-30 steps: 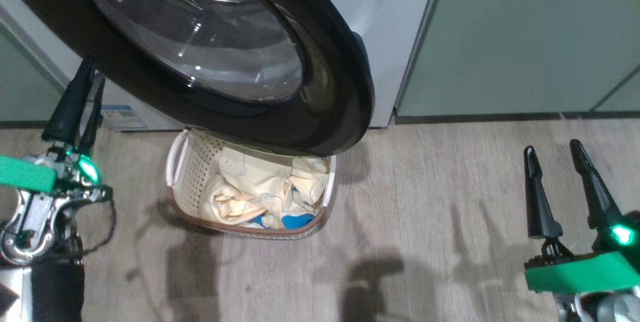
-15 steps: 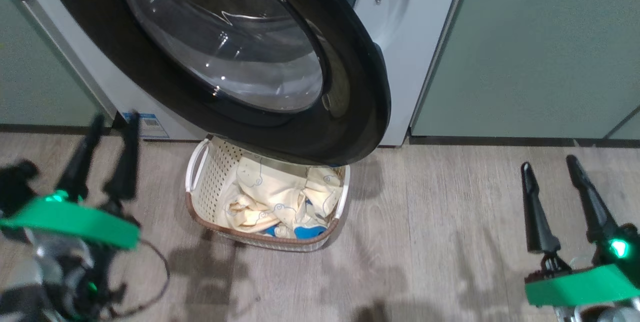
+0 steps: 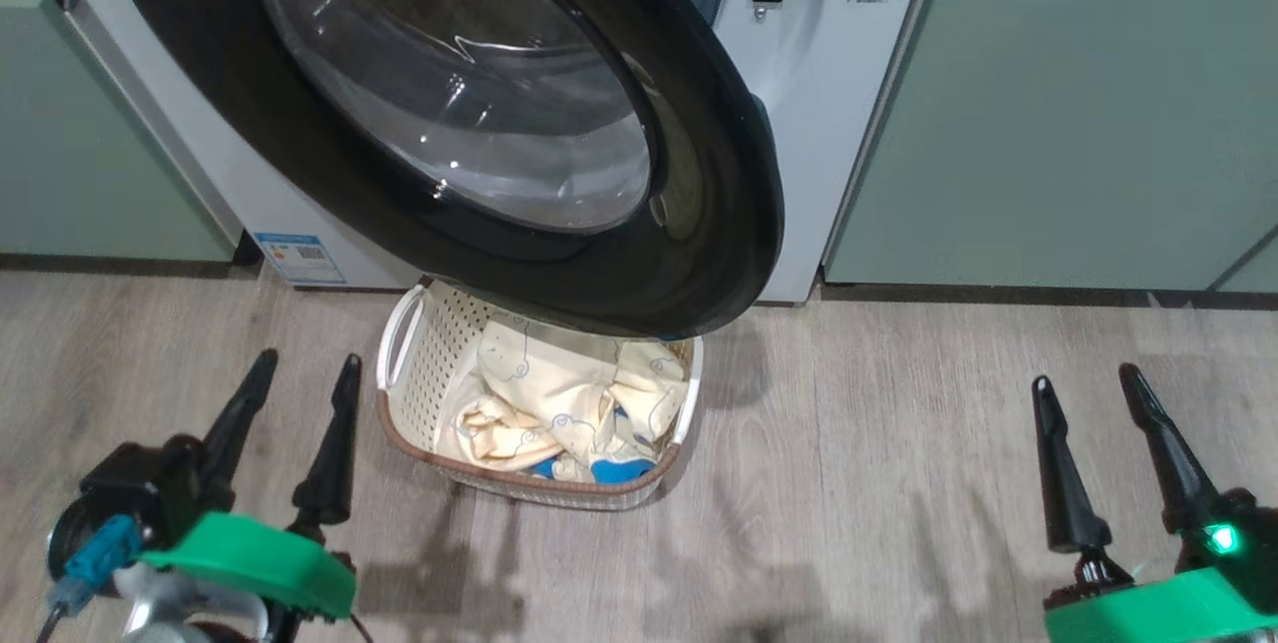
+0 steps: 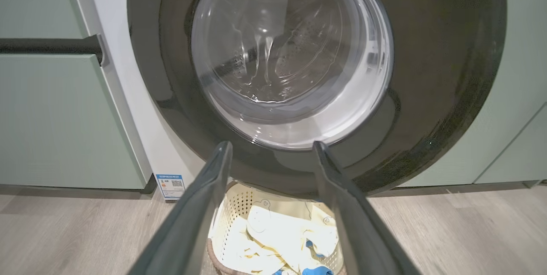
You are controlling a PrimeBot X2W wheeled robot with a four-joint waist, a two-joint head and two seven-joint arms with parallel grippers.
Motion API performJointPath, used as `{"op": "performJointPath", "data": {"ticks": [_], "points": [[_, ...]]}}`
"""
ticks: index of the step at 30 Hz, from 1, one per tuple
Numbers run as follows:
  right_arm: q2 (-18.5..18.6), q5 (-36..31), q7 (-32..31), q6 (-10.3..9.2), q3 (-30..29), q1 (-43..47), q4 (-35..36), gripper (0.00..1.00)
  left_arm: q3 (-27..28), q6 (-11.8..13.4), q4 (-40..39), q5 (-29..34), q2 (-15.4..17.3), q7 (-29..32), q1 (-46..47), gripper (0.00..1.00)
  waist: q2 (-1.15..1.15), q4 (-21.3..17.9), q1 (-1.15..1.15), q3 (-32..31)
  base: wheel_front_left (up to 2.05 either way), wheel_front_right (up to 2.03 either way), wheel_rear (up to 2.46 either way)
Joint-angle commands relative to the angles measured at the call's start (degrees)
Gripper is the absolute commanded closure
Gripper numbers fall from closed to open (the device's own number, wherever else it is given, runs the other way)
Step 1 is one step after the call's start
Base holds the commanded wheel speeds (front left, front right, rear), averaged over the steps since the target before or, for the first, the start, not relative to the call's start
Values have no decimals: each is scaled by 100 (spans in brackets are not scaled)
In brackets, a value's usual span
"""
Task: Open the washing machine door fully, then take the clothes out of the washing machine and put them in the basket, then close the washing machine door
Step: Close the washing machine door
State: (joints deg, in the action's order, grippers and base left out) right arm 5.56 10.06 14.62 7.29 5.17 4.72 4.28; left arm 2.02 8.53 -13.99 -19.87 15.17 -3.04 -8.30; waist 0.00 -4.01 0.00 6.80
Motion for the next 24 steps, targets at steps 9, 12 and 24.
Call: {"op": "performJointPath", "data": {"ticks": [9, 12, 24], "points": [[100, -23, 38, 20, 105, -87, 140, 0, 155, 132, -228, 105, 46, -20, 200, 0, 0, 3, 0, -8, 0, 0, 0], [102, -16, 38, 20, 105, -87, 137, 0, 147, 154, -227, 98, 36, -16, 197, 0, 0, 6, 0, -17, 0, 0, 0], [78, 15, 38, 20, 81, -93, 101, 100, 102, 236, -285, 171, 55, -43, 228, 0, 0, 29, 0, -27, 0, 0, 0]]}}
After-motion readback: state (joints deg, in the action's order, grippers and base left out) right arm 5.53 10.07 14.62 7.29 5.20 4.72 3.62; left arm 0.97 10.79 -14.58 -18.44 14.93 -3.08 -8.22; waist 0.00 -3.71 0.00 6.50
